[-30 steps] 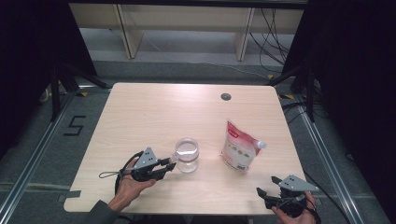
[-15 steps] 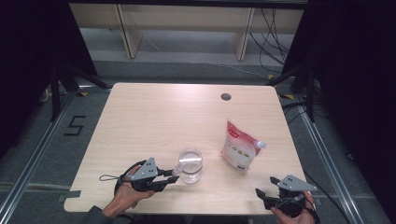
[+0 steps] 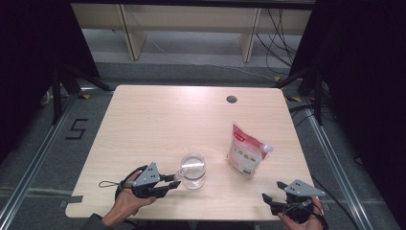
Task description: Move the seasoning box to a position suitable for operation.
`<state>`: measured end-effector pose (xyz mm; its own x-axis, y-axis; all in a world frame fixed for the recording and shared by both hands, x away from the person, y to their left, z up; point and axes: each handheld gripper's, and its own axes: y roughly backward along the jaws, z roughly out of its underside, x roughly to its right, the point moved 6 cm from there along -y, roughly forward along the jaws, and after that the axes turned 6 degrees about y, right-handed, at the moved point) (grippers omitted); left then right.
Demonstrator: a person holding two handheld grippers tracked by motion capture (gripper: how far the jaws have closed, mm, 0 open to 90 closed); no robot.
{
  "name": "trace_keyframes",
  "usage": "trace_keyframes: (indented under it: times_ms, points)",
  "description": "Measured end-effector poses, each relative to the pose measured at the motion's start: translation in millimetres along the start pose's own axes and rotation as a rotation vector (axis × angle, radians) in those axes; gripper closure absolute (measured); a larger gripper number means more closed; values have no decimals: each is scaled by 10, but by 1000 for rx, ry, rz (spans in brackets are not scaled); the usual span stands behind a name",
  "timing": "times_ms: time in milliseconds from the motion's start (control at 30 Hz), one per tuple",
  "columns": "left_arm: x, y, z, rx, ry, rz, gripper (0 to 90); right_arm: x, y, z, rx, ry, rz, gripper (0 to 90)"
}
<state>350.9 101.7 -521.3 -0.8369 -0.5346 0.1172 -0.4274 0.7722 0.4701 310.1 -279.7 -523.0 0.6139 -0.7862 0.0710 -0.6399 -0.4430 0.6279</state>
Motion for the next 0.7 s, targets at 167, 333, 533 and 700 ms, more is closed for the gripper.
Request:
trace_keyframes:
  times_ms: [167, 333, 533, 700]
  points:
    - [-128, 53, 4, 0, 26, -114, 728, -9, 4, 2, -9, -2, -3, 285]
    - [-169, 64, -2, 5, 0, -139, 737, -1, 1, 1, -2, 3, 0, 285]
    - [-178, 55, 11, 12, 27, -112, 738, -1, -14, 2, 1, 0, -11, 285]
    - [-189, 24, -4, 28, 15, -98, 738, 38, -9, 9, 6, 14, 7, 285]
